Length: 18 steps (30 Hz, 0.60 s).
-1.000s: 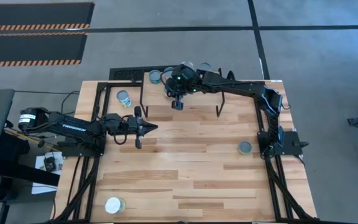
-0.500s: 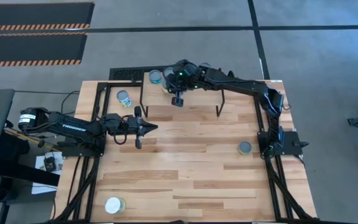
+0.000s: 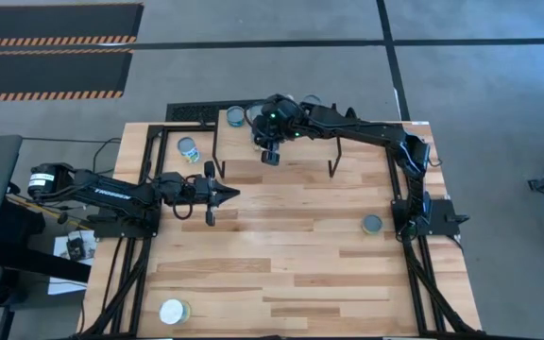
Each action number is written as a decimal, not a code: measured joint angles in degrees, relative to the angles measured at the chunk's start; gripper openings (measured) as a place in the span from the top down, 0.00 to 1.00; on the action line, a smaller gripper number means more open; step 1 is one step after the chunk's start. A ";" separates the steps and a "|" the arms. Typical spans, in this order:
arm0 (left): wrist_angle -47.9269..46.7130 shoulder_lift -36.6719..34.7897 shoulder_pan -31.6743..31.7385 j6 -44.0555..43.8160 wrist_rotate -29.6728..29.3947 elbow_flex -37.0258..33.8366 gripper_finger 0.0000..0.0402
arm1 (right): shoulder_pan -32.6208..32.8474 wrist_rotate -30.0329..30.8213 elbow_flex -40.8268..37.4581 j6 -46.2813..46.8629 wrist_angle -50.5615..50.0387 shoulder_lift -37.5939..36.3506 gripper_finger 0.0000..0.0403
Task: Pick and place cans onto a shelf
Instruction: Put the canned peaches on the shelf
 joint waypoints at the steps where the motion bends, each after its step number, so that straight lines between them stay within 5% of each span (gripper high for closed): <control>1: -0.02 0.00 0.00 -0.02 0.00 0.00 0.98 | 0.00 0.00 0.00 -0.02 0.34 0.00 0.67; 7: -0.03 0.00 0.00 -0.11 0.02 0.00 0.98 | 0.13 0.17 0.03 -1.73 -0.08 -1.30 0.67; 15: -0.13 0.00 0.00 -0.15 0.04 0.00 0.98 | 0.13 -2.69 0.02 -1.90 -3.87 0.74 0.95; 18: -0.13 0.00 0.00 -0.15 0.05 0.00 0.98 | 0.13 -1.03 -0.02 -1.91 -3.63 1.05 0.98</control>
